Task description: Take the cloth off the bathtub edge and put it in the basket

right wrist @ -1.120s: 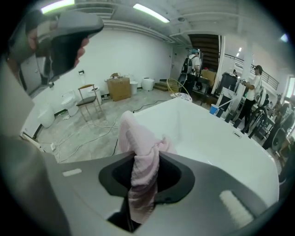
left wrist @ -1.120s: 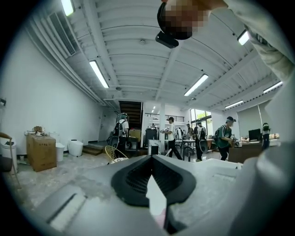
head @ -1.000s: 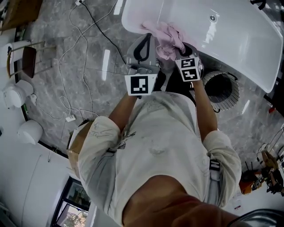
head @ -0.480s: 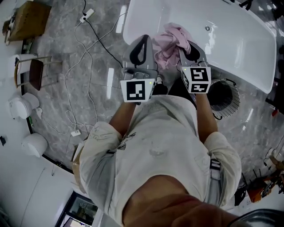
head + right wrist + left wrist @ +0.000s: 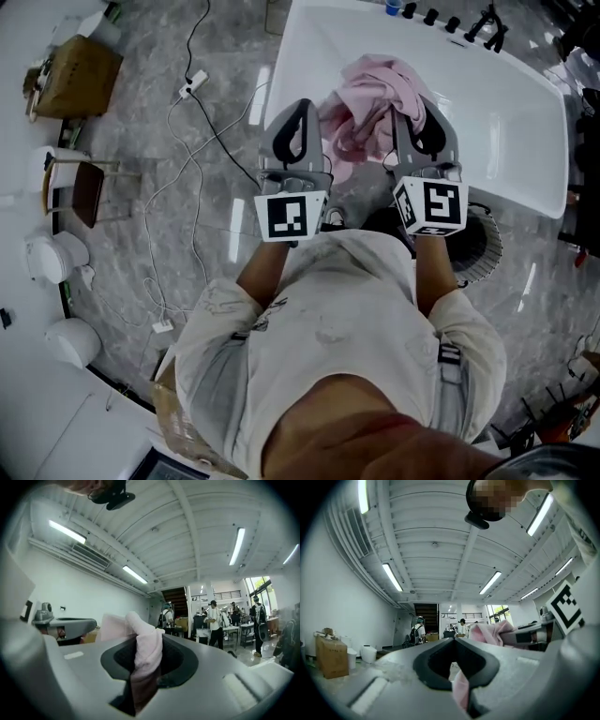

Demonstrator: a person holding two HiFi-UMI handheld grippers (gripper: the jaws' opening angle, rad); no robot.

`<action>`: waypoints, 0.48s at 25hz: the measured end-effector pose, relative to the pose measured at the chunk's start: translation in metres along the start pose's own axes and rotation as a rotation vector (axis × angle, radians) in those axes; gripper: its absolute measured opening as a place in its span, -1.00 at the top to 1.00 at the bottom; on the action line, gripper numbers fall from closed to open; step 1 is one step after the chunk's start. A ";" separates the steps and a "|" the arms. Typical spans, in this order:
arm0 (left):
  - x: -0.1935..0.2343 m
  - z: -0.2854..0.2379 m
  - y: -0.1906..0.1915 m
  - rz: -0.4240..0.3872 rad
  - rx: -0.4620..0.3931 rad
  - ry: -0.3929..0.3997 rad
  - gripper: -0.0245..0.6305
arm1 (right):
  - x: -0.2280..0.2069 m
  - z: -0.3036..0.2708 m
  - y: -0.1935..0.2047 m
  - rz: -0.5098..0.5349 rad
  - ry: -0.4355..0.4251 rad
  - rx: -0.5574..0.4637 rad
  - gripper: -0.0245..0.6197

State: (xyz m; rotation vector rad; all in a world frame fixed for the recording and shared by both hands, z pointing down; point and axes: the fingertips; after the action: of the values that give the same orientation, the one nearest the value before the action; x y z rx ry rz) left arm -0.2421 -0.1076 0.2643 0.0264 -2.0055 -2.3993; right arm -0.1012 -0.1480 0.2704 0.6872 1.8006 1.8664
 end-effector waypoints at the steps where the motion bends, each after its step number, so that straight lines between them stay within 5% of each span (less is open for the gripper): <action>1: -0.002 -0.001 -0.004 0.001 -0.005 0.006 0.92 | -0.002 0.003 -0.011 0.009 0.021 -0.034 0.65; 5: -0.010 -0.005 -0.017 0.015 -0.023 0.017 0.92 | -0.013 0.020 -0.041 0.041 0.107 -0.121 0.65; 12: -0.029 -0.025 -0.021 0.007 -0.023 0.087 0.92 | -0.041 0.039 -0.046 0.042 0.196 -0.103 0.65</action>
State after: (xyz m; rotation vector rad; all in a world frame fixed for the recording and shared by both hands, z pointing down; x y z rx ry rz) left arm -0.2123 -0.1279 0.2387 0.1218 -1.9381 -2.3723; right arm -0.0456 -0.1424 0.2232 0.5242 1.8040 2.1012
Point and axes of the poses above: the fingertips, and each gripper's own axes: z backward along the fingers, x to its left, y out of its underside, and after that the axes turned 8 degrees about -y, right-handed
